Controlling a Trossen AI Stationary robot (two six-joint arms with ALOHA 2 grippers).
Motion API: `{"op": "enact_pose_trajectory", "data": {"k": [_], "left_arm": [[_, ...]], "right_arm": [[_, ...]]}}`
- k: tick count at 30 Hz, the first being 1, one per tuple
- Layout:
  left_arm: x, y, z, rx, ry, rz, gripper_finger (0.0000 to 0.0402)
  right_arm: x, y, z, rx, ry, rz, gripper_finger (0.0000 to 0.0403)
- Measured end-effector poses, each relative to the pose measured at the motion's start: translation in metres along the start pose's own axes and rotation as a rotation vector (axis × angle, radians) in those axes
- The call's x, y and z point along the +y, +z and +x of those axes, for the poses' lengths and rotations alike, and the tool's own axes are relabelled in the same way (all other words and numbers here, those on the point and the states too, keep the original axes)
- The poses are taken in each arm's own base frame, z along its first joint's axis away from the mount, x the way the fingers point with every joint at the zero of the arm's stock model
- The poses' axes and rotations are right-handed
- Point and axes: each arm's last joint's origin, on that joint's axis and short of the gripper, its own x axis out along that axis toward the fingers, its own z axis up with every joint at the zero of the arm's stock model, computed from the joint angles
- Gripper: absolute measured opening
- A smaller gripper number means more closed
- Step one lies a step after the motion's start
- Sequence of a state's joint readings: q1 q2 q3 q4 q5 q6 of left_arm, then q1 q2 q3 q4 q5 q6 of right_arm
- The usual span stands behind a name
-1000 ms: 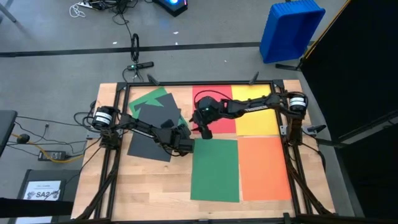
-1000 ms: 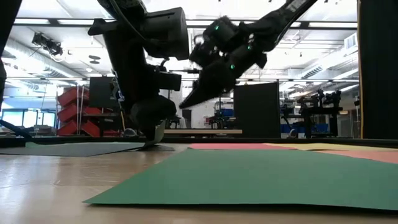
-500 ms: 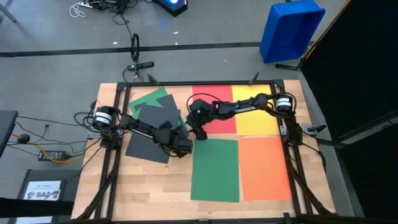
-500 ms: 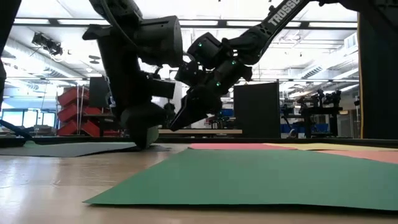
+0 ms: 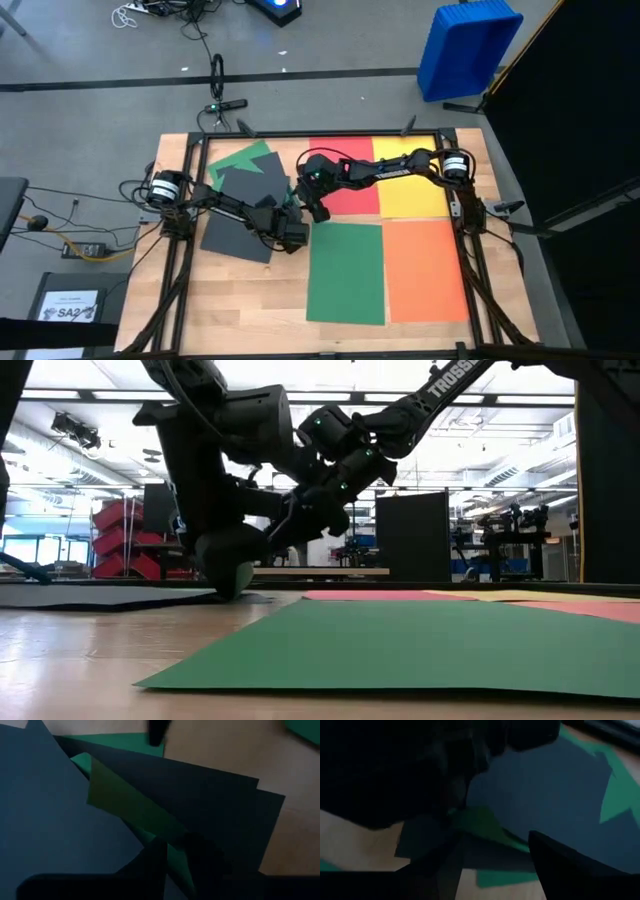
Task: Organize paper
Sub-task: Stack the green colored paper on top of the green colored paper
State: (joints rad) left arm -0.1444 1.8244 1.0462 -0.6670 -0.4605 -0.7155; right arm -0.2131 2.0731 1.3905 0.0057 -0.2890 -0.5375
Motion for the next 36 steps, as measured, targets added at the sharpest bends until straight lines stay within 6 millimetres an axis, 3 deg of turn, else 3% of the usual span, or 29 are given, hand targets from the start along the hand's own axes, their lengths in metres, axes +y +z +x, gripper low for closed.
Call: {"op": "enact_pose_trajectory", "data": {"k": [36], "left_arm": [[-0.015, 0.004, -0.004, -0.033, -0.166, -0.007, 0.0056]], "right_arm": [[0.01, -0.005, 0.0, -0.014, 0.188, -0.112, 0.0194]]}}
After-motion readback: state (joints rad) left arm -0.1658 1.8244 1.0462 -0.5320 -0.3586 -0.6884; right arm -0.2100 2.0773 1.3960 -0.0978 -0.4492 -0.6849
